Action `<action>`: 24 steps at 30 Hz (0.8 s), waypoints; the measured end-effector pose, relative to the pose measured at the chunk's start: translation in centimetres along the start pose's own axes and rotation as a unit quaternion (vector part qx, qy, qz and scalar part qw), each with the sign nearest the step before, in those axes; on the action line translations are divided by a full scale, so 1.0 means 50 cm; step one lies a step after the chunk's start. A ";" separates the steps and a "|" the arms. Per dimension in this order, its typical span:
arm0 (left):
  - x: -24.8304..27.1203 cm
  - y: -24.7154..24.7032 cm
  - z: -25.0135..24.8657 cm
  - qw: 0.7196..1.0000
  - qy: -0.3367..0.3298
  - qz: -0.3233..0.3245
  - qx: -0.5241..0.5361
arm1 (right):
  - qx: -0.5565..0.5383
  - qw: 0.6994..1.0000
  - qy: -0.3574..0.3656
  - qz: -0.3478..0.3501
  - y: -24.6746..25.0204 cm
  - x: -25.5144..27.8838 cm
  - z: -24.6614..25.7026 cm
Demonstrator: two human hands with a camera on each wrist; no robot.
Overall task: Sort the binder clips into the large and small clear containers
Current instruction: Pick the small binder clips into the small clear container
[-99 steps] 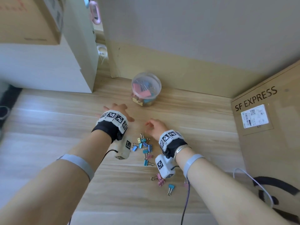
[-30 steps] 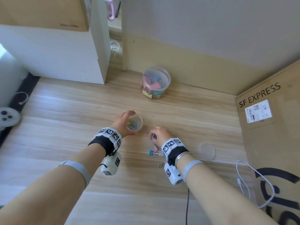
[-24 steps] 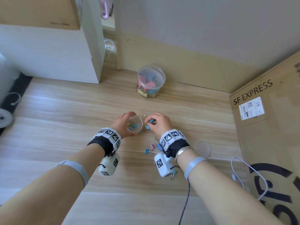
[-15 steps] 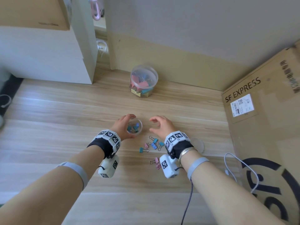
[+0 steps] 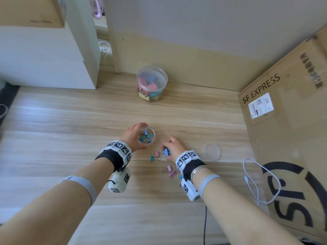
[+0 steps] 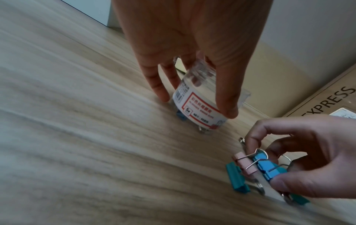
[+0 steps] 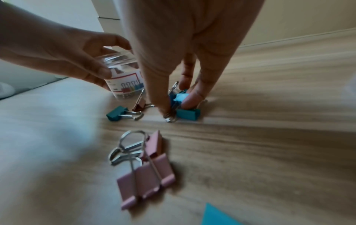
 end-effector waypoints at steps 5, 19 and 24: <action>-0.001 -0.003 0.001 1.000 0.001 0.001 0.007 | -0.055 0.998 -0.006 -0.034 0.017 0.007 0.015; 0.003 -0.010 0.001 1.000 0.005 -0.004 0.011 | -0.195 0.968 0.097 -0.124 0.066 -0.003 0.130; 0.009 -0.008 0.013 1.000 -0.005 -0.002 0.017 | -0.100 0.993 0.030 -0.058 0.044 0.008 0.072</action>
Point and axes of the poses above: each hand's wrist, its own x-axis away from the middle knuckle, its own y-axis out of the back of the hand, z = x × y, the point moved 1 cm from there along -x, towards the middle knuckle, and after that the axes turned 12 degrees about -x, right-handed, at the moved point
